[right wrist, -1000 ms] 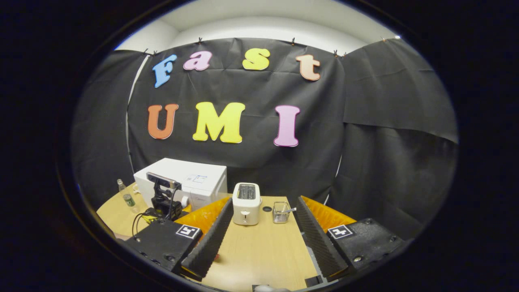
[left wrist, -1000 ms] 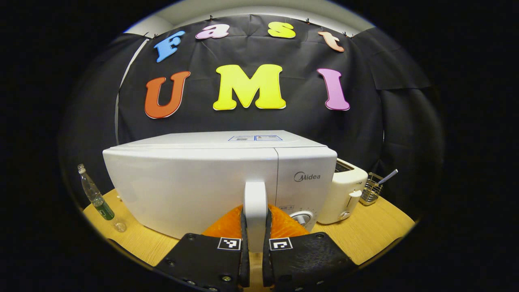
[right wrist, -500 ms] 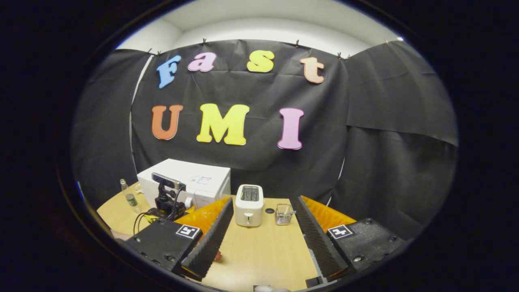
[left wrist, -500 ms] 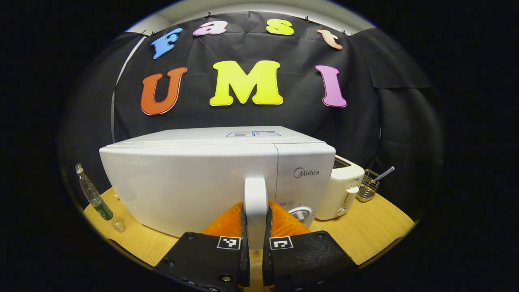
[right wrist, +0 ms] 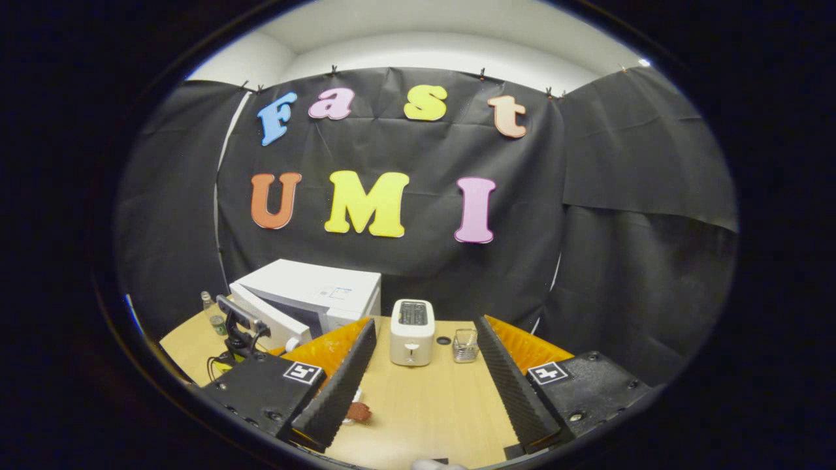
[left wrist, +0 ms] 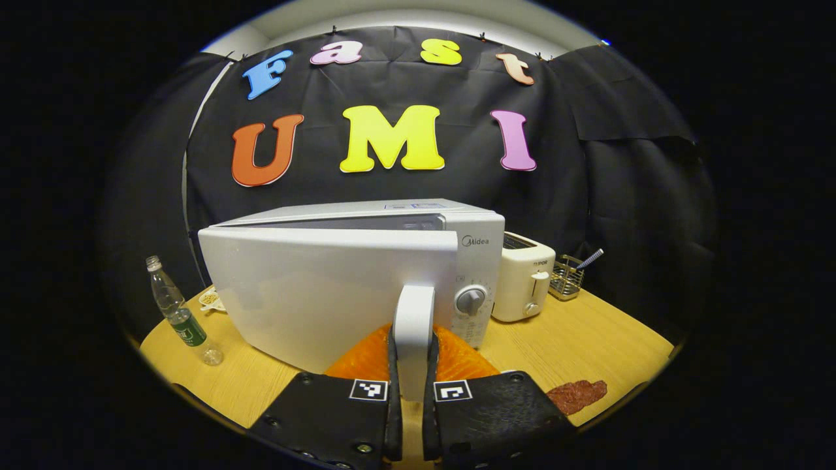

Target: Open the microwave oven with the left hand, put the food in, and close the microwave oven.

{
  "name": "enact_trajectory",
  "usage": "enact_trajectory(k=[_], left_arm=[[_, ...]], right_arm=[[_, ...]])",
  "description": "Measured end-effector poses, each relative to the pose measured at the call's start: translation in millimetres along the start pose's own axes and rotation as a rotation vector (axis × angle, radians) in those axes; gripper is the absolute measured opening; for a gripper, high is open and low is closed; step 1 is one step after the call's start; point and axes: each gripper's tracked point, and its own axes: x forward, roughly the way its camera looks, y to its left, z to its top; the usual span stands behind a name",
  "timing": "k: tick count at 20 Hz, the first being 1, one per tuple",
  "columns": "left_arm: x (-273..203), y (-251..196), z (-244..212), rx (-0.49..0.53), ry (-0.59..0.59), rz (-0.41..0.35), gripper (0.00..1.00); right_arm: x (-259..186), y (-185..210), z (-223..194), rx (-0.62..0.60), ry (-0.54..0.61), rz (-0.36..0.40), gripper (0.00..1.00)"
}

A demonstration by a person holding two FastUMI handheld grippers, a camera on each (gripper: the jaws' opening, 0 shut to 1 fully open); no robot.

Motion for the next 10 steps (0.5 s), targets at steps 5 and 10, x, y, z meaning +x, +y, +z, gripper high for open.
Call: enact_trajectory(k=[5,10], left_arm=[[-41.0,18.9,-11.1,0.0,0.03,0.002,0.12],[-74.0,43.2,-17.3,0.015,0.033,0.058,0.25]], right_arm=[[-12.5,32.8,-1.5,0.0,-0.003,0.043,0.99],[-30.9,52.1,-2.1,-0.004,-0.011,0.059,0.99]])
